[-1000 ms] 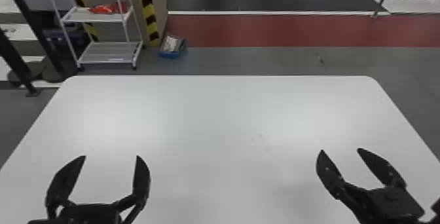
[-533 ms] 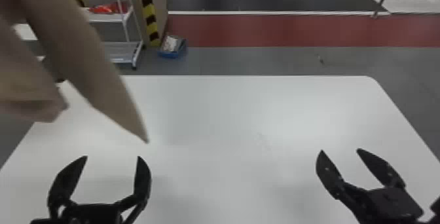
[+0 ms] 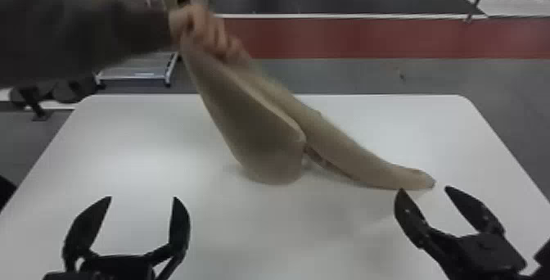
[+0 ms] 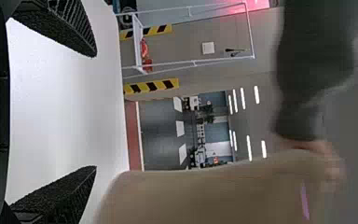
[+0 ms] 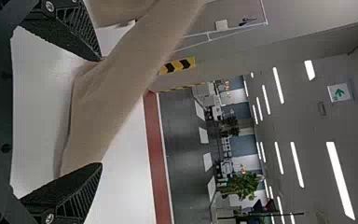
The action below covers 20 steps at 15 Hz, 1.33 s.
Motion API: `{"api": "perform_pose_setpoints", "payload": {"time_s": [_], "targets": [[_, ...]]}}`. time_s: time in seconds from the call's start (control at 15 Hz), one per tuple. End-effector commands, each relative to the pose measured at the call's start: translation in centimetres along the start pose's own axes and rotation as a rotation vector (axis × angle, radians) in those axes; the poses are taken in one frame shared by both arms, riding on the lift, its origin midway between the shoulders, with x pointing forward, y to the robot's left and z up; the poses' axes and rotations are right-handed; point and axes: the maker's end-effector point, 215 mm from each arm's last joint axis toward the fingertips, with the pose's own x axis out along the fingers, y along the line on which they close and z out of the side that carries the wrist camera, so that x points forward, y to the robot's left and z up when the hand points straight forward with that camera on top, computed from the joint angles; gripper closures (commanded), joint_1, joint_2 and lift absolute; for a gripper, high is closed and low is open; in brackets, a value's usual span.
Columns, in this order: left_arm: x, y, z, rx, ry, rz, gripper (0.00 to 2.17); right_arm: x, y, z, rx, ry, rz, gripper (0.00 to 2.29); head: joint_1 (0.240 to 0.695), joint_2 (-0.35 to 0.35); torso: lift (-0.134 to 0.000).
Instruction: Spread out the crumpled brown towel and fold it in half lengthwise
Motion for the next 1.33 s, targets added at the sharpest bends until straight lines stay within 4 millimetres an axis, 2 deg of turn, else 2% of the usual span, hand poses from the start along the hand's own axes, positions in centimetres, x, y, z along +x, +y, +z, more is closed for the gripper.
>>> {"api": "perform_pose_setpoints", "payload": {"time_s": [0.0,1.27], "targets": [[0.08,-0.03,-0.26,-0.002,0.004,0.002,0.0,0.06,-0.18,-0.09,-0.003,0.002,-0.002,0.08,0.695,-0.002,-0.125],[0.99,-0.58,-1.23,0.003,0.03,-0.004,0.0,0.61,-0.74,-0.39,-0.012,0.006,-0.001,0.08,0.695,-0.016,-0.125]]}}
